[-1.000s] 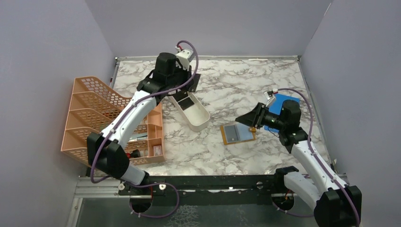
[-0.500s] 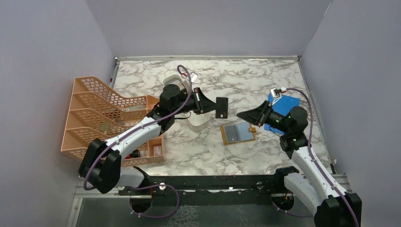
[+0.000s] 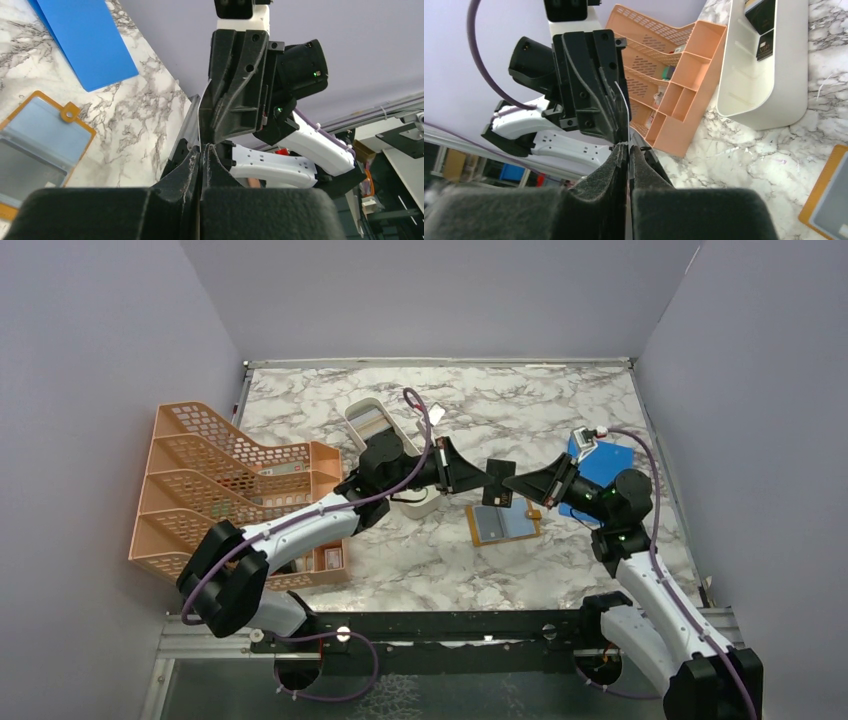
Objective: Put the credit cards into the card holder
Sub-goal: Insert the credit card into the card holder.
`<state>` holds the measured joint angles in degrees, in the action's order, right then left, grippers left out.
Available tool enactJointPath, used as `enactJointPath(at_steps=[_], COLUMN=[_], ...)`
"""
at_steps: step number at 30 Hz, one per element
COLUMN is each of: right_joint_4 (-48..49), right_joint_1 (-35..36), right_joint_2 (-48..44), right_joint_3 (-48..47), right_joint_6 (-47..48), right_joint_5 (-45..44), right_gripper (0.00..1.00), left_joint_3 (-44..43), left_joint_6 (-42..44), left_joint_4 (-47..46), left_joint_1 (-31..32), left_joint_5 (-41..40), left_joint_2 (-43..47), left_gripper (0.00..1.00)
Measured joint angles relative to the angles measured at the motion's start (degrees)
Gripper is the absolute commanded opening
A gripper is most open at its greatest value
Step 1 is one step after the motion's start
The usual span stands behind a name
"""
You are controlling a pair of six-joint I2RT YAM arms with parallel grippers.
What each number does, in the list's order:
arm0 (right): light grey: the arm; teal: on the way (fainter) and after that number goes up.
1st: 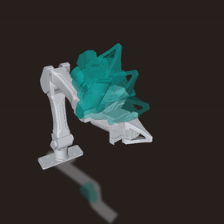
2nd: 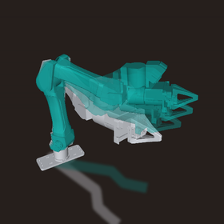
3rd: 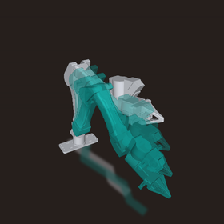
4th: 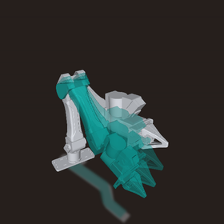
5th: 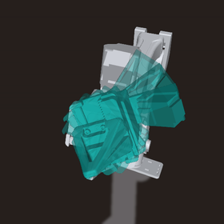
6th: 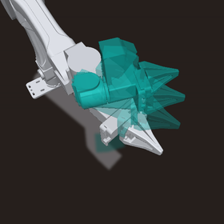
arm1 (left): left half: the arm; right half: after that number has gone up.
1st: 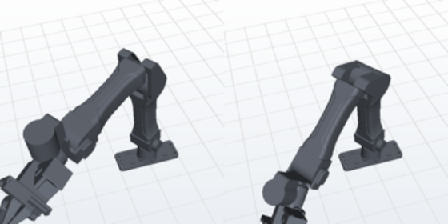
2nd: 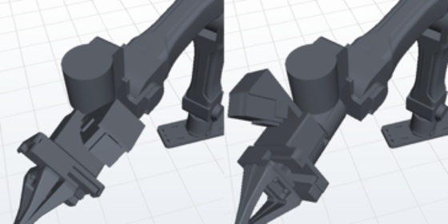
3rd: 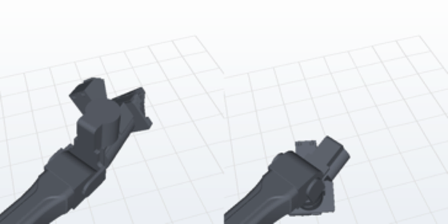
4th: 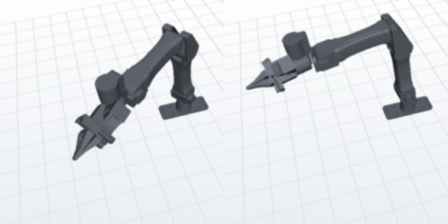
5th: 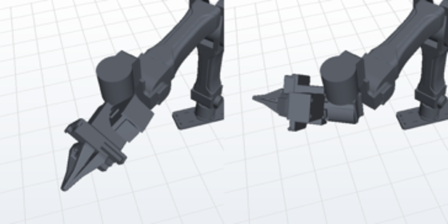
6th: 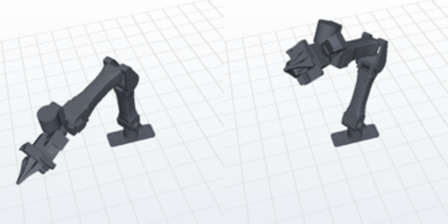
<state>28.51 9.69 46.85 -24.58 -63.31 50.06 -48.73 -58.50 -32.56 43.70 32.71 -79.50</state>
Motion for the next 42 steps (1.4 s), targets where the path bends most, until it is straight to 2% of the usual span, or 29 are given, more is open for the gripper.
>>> enactJointPath(at_steps=[1,3,4,7,11,19,29,34,42], right_joint_4=[0.26,0.20,-0.24,-4.81,-13.57,-28.55,-33.00,-32.46,-29.38], right_joint_1=[-0.02,-0.02,0.00,0.02,0.07,0.04,-0.07,-0.37,-0.44], right_joint_2=[-0.26,-1.05,-1.36,-1.09,4.31,15.74,25.11,26.38,27.45], right_joint_3=[0.31,0.79,0.85,0.22,-2.60,-5.51,-7.23,-6.93,-4.98], right_joint_6=[-0.33,-0.48,-0.11,4.13,13.46,31.15,39.87,40.22,40.26], right_joint_5=[-0.04,-0.11,-0.22,-1.09,-2.38,-9.84,-20.81,-23.71,-24.46], right_gripper=[0.01,0.01,0.01,0.01,0.01,0.01,0.01,0.01,0.01], left_joint_3=[0.00,0.22,0.57,3.02,4.61,3.93,-3.19,-9.33,-9.97], left_joint_6=[-0.02,0.04,0.24,1.36,4.52,14.53,23.61,27.32,29.88], left_joint_4=[-0.02,-0.07,-0.31,-0.96,2.10,14.38,24.65,29.24,32.57], left_joint_1=[0.07,0.24,0.31,0.44,0.44,1.22,6.14,8.22,8.94], left_joint_5=[-0.24,-0.90,-1.29,-3.93,-6.69,-13.22,-15.98,-16.81,-20.55], left_joint_2=[-0.22,-0.39,-0.31,0.55,1.51,0.90,-13.11,-20.20,-23.17], left_gripper=[0.09,0.35,0.42,0.45,0.45,0.39,0.05,0.00,0.00])
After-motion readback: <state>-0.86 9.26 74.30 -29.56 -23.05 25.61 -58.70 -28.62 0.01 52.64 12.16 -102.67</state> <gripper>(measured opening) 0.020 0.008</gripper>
